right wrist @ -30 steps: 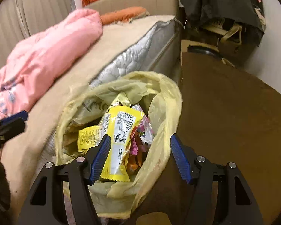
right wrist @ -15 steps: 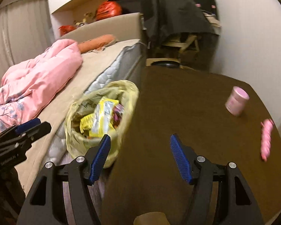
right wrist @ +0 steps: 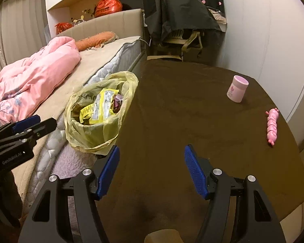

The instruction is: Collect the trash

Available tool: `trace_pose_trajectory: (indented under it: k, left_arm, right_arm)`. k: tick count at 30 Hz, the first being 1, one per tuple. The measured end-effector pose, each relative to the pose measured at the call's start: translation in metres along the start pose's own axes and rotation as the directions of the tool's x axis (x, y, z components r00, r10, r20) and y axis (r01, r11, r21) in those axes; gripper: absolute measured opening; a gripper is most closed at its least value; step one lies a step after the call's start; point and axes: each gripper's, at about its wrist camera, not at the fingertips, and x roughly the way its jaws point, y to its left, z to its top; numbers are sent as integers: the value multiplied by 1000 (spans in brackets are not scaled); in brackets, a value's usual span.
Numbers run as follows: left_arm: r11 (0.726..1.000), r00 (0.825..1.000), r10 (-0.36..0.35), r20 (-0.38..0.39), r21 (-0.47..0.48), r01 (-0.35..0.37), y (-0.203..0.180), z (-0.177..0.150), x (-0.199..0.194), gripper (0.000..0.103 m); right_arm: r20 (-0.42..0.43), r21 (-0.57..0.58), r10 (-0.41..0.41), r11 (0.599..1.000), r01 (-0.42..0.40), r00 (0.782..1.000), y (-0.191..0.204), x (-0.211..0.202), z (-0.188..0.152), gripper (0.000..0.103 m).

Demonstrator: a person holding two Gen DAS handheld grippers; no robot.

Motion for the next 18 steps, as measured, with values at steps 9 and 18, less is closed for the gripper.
trace_pose_trajectory:
  k: [9, 18]
  left_arm:
    - [1000, 1000, 4, -30, -24, -5, 9, -4, 9, 61]
    - [1000, 1000, 17, -17, -20, -17, 11, -2, 5, 60]
  right_arm:
    - [-15, 4, 4, 1000, -4, 1000, 6, 4, 0, 62]
    - [-15, 2, 3, 1000, -3, 1000, 6, 4, 0, 62]
